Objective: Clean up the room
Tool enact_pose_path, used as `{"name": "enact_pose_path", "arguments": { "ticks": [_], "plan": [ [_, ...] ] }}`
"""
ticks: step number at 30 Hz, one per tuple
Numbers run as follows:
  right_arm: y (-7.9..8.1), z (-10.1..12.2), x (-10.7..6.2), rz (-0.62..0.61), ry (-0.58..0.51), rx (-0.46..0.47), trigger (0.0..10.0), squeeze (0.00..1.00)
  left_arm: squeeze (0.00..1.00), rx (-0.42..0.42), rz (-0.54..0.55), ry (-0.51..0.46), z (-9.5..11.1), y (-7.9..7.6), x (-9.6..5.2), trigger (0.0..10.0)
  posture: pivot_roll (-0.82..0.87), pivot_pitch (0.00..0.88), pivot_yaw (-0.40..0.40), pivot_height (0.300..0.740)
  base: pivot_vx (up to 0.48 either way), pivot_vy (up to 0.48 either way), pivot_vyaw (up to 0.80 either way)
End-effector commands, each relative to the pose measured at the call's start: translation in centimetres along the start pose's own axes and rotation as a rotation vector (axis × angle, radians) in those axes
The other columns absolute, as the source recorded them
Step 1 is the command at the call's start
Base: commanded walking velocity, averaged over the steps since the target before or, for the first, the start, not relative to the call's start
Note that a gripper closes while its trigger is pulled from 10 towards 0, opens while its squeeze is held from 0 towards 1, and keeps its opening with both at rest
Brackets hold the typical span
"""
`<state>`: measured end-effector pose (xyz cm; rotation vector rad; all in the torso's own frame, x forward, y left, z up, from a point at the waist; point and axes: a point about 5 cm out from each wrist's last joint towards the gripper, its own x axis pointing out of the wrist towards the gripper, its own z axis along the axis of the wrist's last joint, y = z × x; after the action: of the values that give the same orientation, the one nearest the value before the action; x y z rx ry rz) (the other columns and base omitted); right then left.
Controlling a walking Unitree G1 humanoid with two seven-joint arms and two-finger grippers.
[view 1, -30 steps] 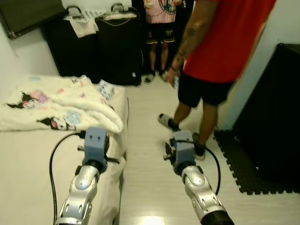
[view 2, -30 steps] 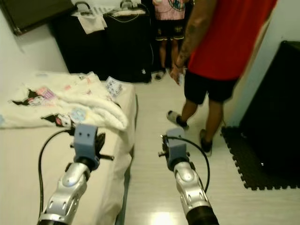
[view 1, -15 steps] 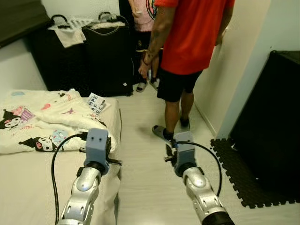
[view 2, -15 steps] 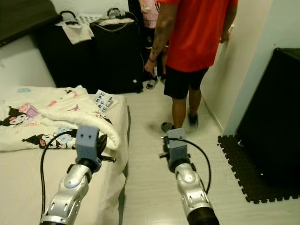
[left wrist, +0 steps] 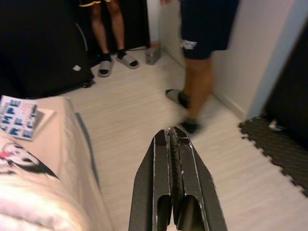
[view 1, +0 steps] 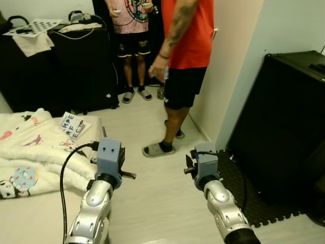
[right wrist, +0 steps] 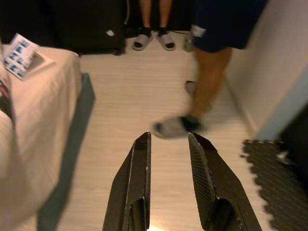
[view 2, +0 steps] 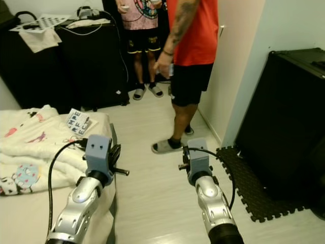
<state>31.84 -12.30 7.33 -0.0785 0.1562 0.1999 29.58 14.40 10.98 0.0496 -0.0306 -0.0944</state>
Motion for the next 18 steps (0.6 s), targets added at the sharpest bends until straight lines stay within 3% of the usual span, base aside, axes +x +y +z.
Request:
{"name": "enact_pose_path", "arguments": {
  "ticks": [1, 18],
  "plan": [
    [0.18, -0.49, -0.19, 0.010, 0.017, 0.005, 10.0, 0.00, 0.00, 0.005, 0.006, 0.015, -0.27, 0.21, -0.20, 10.0, -0.01, 0.049, 0.022, 0.740, 0.386, 0.000, 0.00],
    [-0.11, -0.41, -0.19, 0.007, 0.014, -0.011, 10.0, 0.00, 0.00, 0.007, 0.016, 0.030, -0.56, 0.17, -0.26, 10.0, -0.02, 0.052, 0.020, 0.740, 0.382, 0.000, 0.00]
  ]
}}
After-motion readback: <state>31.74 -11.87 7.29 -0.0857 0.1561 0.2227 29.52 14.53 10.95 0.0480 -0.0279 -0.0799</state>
